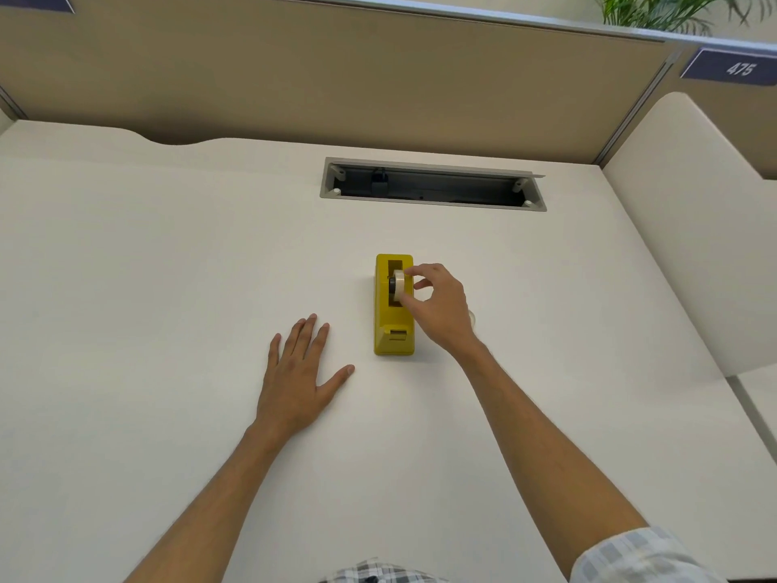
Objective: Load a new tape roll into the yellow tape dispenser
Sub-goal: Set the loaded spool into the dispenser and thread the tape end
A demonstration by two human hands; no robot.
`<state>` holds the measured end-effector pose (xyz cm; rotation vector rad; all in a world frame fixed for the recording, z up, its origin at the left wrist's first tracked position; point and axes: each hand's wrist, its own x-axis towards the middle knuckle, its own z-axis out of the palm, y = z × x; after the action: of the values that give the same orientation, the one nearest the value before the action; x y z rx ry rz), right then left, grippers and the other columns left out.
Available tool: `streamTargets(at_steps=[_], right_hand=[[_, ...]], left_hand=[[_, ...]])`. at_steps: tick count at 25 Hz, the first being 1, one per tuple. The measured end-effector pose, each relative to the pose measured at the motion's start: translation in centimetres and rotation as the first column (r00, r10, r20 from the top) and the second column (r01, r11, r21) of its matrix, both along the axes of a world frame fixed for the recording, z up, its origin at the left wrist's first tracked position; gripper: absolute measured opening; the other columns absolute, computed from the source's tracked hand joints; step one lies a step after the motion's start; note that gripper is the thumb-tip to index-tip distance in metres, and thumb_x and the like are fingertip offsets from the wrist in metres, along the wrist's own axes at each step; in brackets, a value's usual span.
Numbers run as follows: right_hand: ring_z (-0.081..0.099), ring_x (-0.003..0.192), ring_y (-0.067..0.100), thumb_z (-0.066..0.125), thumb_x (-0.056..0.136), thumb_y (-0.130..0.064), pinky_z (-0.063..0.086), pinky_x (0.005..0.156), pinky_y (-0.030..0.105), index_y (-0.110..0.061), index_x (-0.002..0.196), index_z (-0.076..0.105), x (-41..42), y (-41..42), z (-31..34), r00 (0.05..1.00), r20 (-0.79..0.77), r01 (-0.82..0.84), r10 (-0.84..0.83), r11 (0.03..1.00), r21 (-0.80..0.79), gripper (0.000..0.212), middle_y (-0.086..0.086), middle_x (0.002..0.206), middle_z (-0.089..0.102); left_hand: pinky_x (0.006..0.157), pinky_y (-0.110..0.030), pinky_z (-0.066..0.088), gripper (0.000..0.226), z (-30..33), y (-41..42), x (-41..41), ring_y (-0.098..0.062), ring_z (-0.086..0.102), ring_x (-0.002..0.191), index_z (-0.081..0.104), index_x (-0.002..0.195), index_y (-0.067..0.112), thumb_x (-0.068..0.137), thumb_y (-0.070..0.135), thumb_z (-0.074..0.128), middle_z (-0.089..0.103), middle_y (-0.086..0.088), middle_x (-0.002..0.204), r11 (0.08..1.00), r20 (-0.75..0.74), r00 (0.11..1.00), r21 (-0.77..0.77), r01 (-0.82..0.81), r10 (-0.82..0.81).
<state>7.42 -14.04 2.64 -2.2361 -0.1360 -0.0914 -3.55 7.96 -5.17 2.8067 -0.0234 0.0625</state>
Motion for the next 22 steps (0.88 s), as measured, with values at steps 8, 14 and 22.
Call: streamTargets(at_steps=[8,14,22], right_hand=[[0.064,0.094,0.009,0.067,0.087,-0.043,0.053,0.077,0.031,-0.022,0.113,0.067,0.35,-0.02,0.01,0.999,-0.035,0.013,-0.012,1.0,0.011,0.033,-0.006,0.116,0.062],[0.062,0.095,0.008,0.072,0.082,-0.038,0.051,0.075,0.026,-0.024,0.114,0.066,0.48,-0.15,-0.22,0.999,-0.034,-0.022,0.022,1.0,-0.013,0.035,-0.006,0.119,0.06],[0.061,0.097,0.008,0.063,0.091,-0.038,0.05,0.077,0.031,-0.027,0.117,0.067,0.41,-0.02,0.34,0.998,0.011,-0.055,0.056,0.996,-0.068,0.028,-0.01,0.115,0.062]], left_hand=[[0.124,-0.042,0.002,0.084,0.13,-0.15,-0.02,-0.013,0.005,0.153,0.019,0.154,0.025,0.087,0.074,0.018,0.011,0.002,0.165,1.0,-0.006,1.0,0.009,-0.01,0.01],[0.123,-0.042,0.002,0.085,0.16,-0.17,-0.07,-0.014,0.006,0.153,0.021,0.154,0.024,0.086,0.075,0.017,0.013,0.002,0.165,1.0,-0.005,1.0,0.008,-0.011,0.011],[0.124,-0.043,0.004,0.085,0.15,-0.13,-0.05,-0.014,0.008,0.152,0.023,0.153,0.024,0.086,0.075,0.018,0.015,0.002,0.165,1.0,0.004,1.0,-0.003,-0.009,0.009]])
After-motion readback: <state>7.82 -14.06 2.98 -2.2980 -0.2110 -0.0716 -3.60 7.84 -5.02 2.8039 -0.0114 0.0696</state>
